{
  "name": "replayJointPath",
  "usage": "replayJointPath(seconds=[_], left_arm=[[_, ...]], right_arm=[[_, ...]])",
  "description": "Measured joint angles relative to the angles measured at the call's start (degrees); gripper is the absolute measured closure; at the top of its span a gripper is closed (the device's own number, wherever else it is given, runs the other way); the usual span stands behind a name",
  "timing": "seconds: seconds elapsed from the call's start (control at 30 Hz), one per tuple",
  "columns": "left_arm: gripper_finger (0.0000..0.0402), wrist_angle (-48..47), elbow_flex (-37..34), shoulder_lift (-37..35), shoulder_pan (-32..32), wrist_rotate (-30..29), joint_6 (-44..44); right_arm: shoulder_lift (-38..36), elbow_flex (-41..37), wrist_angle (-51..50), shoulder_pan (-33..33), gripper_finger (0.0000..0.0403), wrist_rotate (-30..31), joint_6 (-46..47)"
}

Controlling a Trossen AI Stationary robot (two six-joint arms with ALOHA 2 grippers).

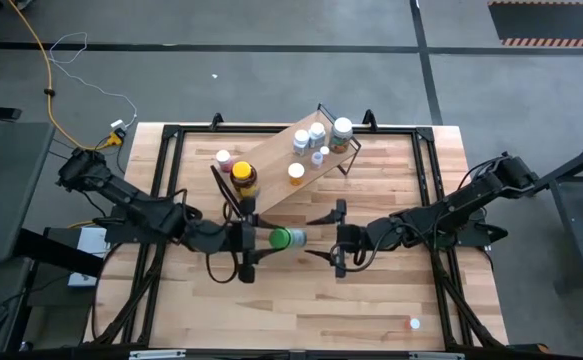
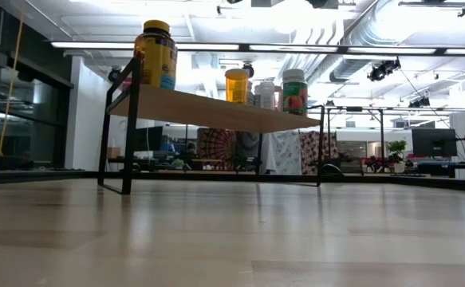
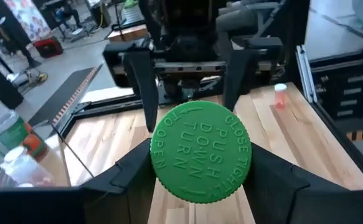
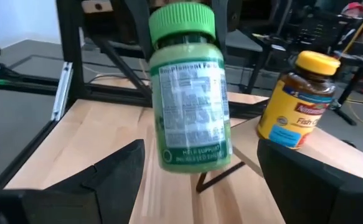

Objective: Pick and place medicine bottles onto shelf by color
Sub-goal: Put the dark green medicine bottle on the shelf

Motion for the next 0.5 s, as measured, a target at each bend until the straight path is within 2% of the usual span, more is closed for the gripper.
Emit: replayJointPath(seconds=[0.17,0.33,0.5], left_arm=[[0.0215,-0.8,0.0,0.1,1.1,-0.9,-4.2],[0.0215,0.5,0.0,3.4,1.4,-1.5,-4.9],[0.0212,0.8,0.0,8.1,1.3,-5.7,-4.9]], right_arm=[[0.4,0.0,2.1,0.0,0.01,0.5,0.0],[3.4,0.0,6.0,-0.4,0.01,0.5,-0.5],[5.2,2.0,3.8,-2.0,0.01,1.1,-0.8]])
